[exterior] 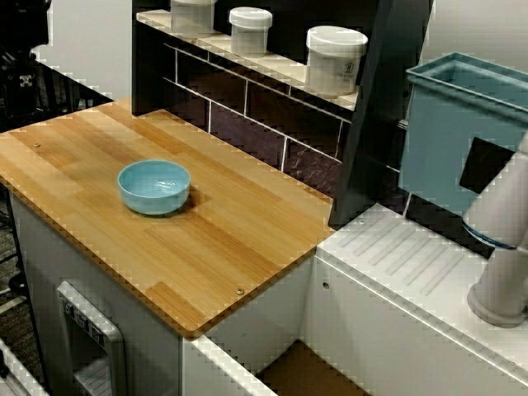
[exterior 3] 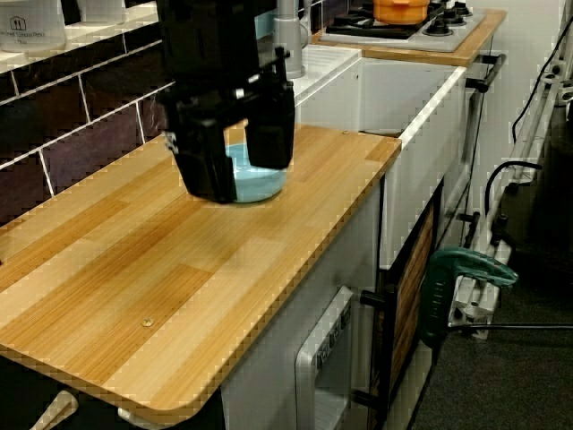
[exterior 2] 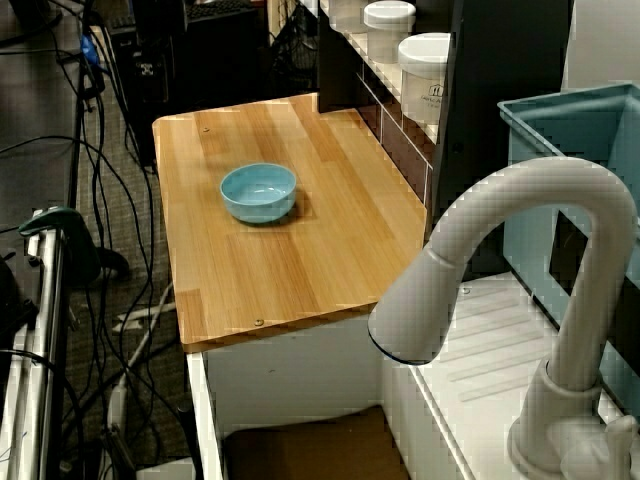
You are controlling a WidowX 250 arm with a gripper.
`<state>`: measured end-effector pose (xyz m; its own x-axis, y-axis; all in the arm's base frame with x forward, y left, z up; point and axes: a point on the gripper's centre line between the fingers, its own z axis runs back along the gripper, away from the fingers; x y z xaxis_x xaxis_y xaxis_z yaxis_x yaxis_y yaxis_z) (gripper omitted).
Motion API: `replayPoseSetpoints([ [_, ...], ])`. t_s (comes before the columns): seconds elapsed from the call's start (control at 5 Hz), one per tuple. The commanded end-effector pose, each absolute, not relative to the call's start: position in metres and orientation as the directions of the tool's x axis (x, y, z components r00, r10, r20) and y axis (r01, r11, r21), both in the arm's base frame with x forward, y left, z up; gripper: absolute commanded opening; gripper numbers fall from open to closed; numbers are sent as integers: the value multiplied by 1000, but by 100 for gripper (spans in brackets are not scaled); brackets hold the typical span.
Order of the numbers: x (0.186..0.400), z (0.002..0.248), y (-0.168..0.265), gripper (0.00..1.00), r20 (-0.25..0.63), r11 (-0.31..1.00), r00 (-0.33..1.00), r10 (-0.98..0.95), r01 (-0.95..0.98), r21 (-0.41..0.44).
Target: Push into sink
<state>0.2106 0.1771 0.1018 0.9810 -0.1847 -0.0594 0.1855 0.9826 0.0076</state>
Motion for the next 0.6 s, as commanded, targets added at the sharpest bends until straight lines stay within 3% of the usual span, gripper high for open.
replayPoseSetpoints([
  [0.0, 241, 80, 188, 100, -81, 983, 983, -163, 169, 66],
  [0.4, 272, 74, 195, 100, -109, 984, 984, -139, 149, 93],
])
